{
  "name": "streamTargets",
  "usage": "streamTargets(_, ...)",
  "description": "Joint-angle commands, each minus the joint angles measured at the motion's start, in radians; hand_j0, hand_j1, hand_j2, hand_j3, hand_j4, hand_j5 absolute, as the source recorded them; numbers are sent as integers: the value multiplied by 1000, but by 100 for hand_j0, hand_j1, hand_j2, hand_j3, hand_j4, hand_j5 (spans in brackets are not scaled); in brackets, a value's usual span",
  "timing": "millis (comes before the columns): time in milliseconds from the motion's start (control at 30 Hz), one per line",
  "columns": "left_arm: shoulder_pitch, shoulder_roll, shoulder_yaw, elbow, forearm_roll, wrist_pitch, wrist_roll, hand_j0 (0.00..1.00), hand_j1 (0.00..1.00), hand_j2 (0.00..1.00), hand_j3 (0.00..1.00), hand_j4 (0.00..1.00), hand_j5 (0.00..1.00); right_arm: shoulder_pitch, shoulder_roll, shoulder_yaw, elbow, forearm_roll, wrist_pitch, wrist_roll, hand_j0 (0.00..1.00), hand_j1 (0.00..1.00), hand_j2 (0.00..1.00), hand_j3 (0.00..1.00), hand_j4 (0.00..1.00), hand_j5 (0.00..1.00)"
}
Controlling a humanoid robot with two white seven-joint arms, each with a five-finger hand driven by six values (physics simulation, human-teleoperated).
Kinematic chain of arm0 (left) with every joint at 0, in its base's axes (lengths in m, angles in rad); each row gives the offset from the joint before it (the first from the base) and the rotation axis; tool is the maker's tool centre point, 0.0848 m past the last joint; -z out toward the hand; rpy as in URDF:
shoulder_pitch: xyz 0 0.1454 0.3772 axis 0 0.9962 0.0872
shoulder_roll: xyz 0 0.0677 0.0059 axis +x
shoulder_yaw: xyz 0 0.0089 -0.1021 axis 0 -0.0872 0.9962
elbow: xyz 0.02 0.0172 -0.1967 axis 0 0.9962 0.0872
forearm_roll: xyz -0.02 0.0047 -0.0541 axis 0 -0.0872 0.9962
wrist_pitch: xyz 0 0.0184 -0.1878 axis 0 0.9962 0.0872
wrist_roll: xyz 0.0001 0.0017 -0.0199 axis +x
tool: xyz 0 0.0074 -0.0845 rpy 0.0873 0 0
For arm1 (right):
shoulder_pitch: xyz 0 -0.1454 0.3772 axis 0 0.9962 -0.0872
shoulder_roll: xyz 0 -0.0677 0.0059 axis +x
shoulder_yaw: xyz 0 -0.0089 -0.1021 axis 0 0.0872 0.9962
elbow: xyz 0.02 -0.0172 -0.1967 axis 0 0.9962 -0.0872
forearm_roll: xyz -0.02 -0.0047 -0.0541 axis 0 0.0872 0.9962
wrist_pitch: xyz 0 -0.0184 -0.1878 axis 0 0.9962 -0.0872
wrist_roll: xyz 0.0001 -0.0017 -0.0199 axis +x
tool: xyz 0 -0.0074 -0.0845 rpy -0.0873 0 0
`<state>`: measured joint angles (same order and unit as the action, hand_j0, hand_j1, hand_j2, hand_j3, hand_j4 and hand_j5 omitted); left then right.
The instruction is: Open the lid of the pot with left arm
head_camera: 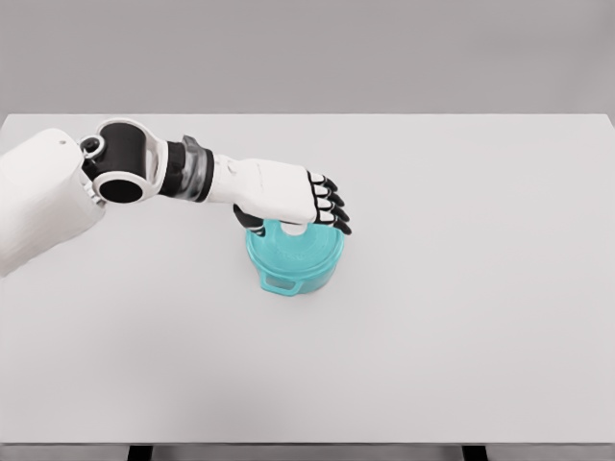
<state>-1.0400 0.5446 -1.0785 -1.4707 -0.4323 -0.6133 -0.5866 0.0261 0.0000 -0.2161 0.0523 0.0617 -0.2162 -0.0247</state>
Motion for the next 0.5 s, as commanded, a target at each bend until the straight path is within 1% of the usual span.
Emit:
streamTargets(0, 0, -2, 0, 4, 4, 2, 1, 100, 100, 100, 100, 100, 100, 0, 0, 0, 0, 0, 0, 0, 100, 100, 100, 100, 100, 100)
streamTargets(67, 0, -2, 0, 12, 3, 2, 1, 100, 100, 100, 100, 100, 100, 0, 0, 0, 0, 0, 0, 0, 100, 100, 100, 100, 100, 100)
streamTargets(133, 2, -3, -1, 41, 3, 2, 1, 100, 100, 100, 100, 100, 100, 0, 0, 0, 0, 0, 0, 0, 100, 100, 100, 100, 100, 100)
streamTargets(300, -2, -9, -9, 44, 3, 2, -1, 100, 100, 100, 100, 100, 100, 0, 0, 0, 0, 0, 0, -1, 100, 100, 100, 100, 100, 100)
streamTargets(333, -3, -9, -11, 44, 3, 2, 1, 97, 97, 97, 97, 97, 97, 0, 0, 0, 0, 0, 0, -1, 100, 100, 100, 100, 100, 100)
streamTargets(367, -5, -9, -11, 44, 3, 2, -1, 91, 91, 91, 91, 91, 91, 0, 0, 0, 0, 0, 0, 0, 100, 100, 100, 100, 100, 100)
streamTargets(467, -8, -9, -17, 43, 6, 2, 1, 87, 87, 87, 87, 87, 87, 0, 0, 0, 0, 0, 0, 0, 100, 100, 100, 100, 100, 100)
